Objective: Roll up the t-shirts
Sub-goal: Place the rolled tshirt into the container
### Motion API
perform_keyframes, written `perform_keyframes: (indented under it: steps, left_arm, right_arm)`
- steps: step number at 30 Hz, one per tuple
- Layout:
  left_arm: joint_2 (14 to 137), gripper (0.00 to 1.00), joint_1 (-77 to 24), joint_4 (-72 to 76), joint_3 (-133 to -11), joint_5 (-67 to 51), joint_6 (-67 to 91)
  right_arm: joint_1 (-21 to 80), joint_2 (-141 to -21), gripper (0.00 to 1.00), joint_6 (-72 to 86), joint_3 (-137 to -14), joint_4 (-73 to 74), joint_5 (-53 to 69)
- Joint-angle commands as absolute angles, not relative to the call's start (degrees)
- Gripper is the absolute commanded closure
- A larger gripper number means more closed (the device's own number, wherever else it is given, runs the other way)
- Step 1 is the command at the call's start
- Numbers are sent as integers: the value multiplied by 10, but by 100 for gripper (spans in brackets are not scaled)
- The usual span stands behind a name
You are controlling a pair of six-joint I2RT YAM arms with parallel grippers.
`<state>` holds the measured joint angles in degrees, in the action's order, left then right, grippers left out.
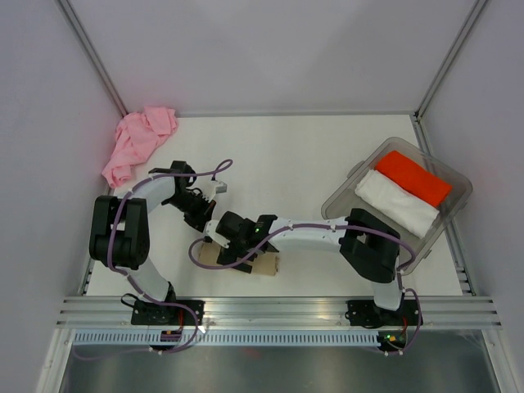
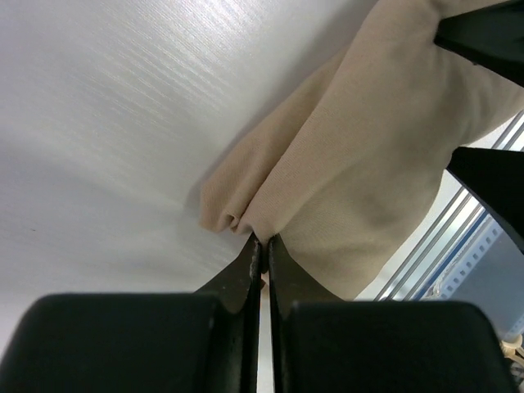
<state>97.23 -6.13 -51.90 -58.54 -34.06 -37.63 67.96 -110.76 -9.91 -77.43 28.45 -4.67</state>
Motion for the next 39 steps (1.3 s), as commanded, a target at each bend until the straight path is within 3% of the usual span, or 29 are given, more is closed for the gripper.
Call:
perform_keyframes:
  steps: [1,6,13,18,25,28,30,31,39]
  left_arm:
    - [968,92,-61,-513,-599,-326,-388]
    - [967,90,-60,-513,-605,-321,-388]
    - [935,69,-40,-547,-633,-311,-403]
    - [904,64,26,-602,-671,-337,-433]
    - [883,62,134,-672,-701,-368,-485]
    - [870,62,147,-675,-689,-362,-494]
    - [870,61,147,-675,-684,-366,-496]
    - [871,61,147,-674,-680,-365,-496]
    - [890,62,146,-670,-671,-396,-489]
  right_arm:
    - [673,-1137,2,-100,-780,273,-81]
    - [670,-1156,2,-102,-746,264,-19]
    - [646,-1131,6,-107,-715,251,64]
    - [644,-1150,12,-103,-732,284,31]
    - [644,-1172,38,-71,-732,301,4]
    - [644,-1167,64,-61,-730,302,-19]
    - [644,-1158,76,-59,-729,303,-22]
    - [644,-1152,99,-58,-729,304,-24]
    - [631,-1078,100,-75,-737,337,-26]
